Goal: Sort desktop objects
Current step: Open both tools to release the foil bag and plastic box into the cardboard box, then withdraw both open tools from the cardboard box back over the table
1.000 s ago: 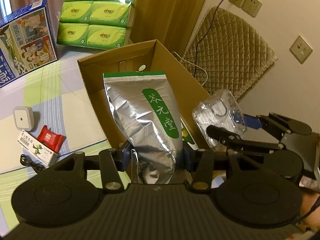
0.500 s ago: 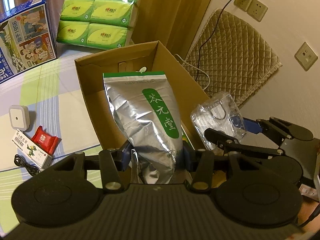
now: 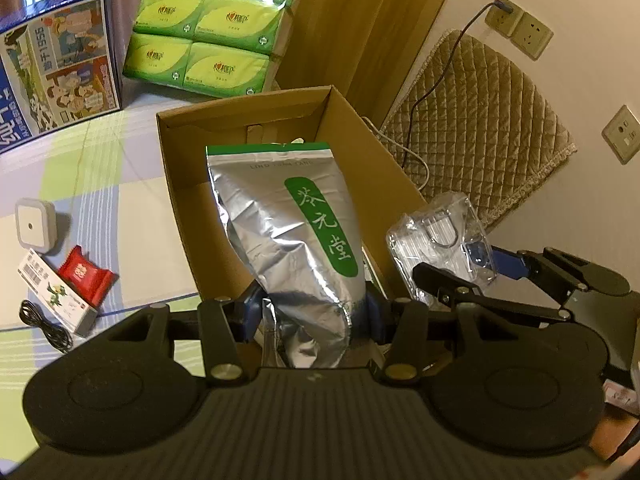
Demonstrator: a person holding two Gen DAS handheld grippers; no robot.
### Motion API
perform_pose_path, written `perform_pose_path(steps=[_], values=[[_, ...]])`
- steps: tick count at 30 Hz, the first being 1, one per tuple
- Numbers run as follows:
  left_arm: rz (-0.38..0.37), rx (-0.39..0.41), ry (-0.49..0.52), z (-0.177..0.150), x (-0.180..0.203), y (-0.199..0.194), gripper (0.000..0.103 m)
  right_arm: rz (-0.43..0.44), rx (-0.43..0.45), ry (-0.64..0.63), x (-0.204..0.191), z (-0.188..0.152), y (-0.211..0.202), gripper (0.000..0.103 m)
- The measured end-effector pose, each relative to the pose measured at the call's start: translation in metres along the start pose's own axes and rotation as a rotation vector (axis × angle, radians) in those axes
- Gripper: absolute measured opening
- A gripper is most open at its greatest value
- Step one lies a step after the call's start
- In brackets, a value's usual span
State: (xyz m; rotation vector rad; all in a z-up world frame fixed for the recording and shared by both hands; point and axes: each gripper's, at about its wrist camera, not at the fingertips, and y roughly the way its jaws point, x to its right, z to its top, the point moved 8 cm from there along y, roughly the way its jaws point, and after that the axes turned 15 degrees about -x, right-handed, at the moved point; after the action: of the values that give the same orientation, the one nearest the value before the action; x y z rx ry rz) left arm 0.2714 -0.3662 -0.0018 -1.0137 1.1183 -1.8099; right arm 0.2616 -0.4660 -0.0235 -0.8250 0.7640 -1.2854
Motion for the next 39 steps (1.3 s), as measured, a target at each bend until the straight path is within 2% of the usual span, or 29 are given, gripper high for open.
perform_pose_path(steps=[14, 21, 26, 27, 30, 33, 39], values=[[-0.033, 0.028, -0.028, 0.002, 0.002, 0.013, 0.047, -0.005, -0.006, 0.01, 0.004, -0.002, 0.007, 0.052], [-0.013, 0.092, -0.035, 0.006, -0.011, -0.004, 0.047, 0.01, -0.011, 0.013, 0.001, -0.004, 0.01, 0.052], [0.005, 0.113, -0.031, 0.002, -0.021, -0.015, 0.049, 0.065, -0.006, 0.04, -0.002, -0.004, 0.009, 0.052], [0.007, 0.115, -0.03, 0.0, -0.023, -0.016, 0.049, 0.087, 0.0, 0.044, -0.004, -0.003, 0.009, 0.053], [0.015, 0.121, -0.035, -0.007, -0.032, -0.02, 0.052, 0.116, 0.023, 0.089, -0.002, -0.001, 0.004, 0.082], [0.025, 0.124, -0.038, -0.017, -0.042, -0.024, 0.063, 0.113, 0.033, 0.089, -0.002, -0.002, -0.003, 0.083], [0.066, 0.16, -0.023, -0.045, -0.063, -0.043, 0.078, 0.118, 0.027, 0.092, -0.007, -0.018, -0.019, 0.084]])
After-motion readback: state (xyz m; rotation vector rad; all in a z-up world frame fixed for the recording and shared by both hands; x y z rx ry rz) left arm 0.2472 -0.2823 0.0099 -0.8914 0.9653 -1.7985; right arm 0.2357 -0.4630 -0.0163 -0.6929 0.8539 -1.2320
